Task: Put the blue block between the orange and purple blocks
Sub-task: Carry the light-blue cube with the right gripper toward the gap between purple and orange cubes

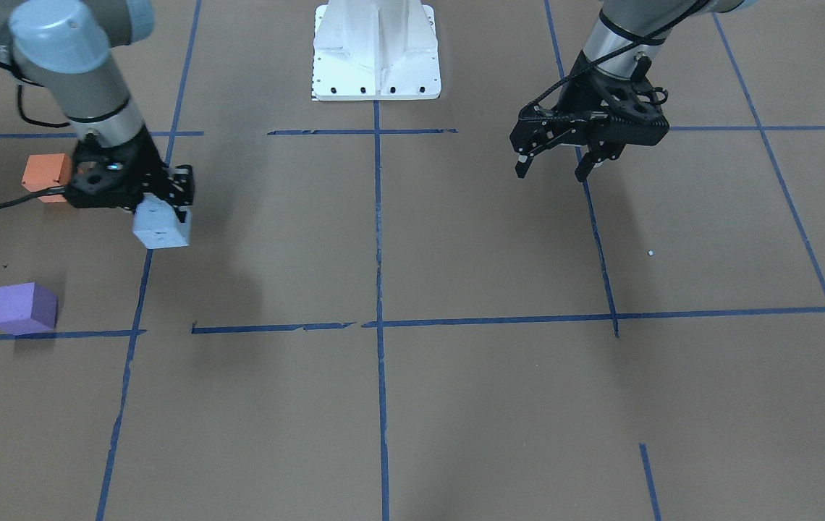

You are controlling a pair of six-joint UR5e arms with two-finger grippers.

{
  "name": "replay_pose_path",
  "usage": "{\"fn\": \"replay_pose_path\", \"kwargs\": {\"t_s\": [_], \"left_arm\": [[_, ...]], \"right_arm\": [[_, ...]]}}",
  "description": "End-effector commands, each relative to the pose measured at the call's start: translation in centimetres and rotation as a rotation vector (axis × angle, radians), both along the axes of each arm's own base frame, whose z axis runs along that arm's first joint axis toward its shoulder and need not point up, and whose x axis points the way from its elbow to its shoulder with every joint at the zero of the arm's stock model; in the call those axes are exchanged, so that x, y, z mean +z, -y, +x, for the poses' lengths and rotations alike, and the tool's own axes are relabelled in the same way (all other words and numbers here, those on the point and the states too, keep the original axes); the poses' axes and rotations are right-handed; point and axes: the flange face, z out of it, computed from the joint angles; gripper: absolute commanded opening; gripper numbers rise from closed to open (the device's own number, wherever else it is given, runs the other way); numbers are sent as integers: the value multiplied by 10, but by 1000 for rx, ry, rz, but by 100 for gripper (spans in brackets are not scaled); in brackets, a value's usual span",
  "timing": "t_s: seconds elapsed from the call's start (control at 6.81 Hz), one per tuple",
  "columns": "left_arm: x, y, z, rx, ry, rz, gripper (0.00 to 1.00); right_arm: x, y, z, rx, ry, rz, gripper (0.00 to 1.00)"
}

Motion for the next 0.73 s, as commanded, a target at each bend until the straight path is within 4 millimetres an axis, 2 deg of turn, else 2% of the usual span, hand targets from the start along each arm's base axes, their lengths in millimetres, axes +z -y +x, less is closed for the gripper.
{"fn": "replay_pose_path", "kwargs": {"t_s": [0.0,0.29,0.44,0.59], "left_arm": [[-1,-1,-1,-2,-1,2,100],[-3,-2,-2,-3,-5,4,100],[-3,-3,-1,-1,-5,6,100],[-5,-3,-1,-6,-10,0,100]], "right_arm": [[109,-4,74,-8,-53,-81,10],[163,-9,78,-19,-43,-140,11],[183,-6,76,-18,-65,-167,13],[186,-6,75,-19,-67,-172,14]]}}
